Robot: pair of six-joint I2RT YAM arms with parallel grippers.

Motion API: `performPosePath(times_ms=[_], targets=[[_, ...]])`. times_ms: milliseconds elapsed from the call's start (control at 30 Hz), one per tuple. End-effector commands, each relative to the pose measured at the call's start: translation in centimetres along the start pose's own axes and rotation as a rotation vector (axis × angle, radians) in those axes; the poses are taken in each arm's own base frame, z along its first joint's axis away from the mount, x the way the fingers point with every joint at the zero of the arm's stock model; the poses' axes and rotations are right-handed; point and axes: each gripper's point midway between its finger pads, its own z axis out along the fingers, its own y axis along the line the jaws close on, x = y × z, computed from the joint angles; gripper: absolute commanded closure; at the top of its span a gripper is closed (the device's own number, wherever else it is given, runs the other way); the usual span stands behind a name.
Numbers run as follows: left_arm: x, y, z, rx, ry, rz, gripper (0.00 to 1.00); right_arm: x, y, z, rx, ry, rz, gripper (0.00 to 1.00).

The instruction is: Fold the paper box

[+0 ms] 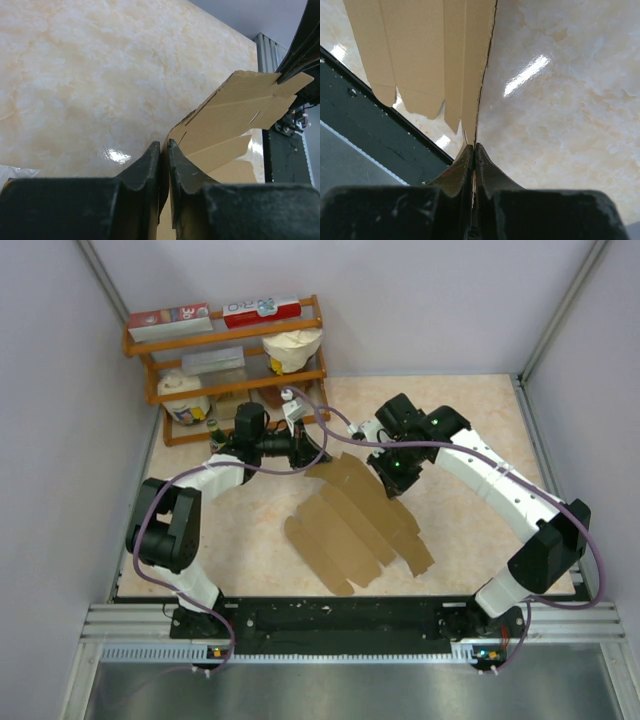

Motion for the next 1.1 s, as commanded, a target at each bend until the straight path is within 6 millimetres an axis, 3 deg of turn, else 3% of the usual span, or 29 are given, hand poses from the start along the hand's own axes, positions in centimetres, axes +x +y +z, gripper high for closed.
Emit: performPosePath(times_ms=[0,500,833,900,1067], targets=[[-1.2,-0.4,0.3,0.019,-0.009,0.051,0.9,-1.2,0.0,-0.5,0.026,-0.052,-0.022,1.0],[-1.5,-1.2,-0.4,-0.134,-0.008,0.067,1.0,-3.0,-2.9,-0.7,0.189,-0.118,0.002,1.0],[-1.6,-2.6,-1.5,-0.173,-0.076,0.068,1.0,-3.9,-2.7,0.5,0.175,-0.222,-0.027,1.0],[-1.6,-2.5,-1.5,-0.175,-0.075,0.061,0.92,-4.0,-2.8,0.4,0.179,-0.243,-0.033,1.0],[-2.5,-2.5,-1.7,-0.188,-0.091,0.085,0.5,-3.6,-2.3,0.7,0.149,-0.246,-0.059,1.0]])
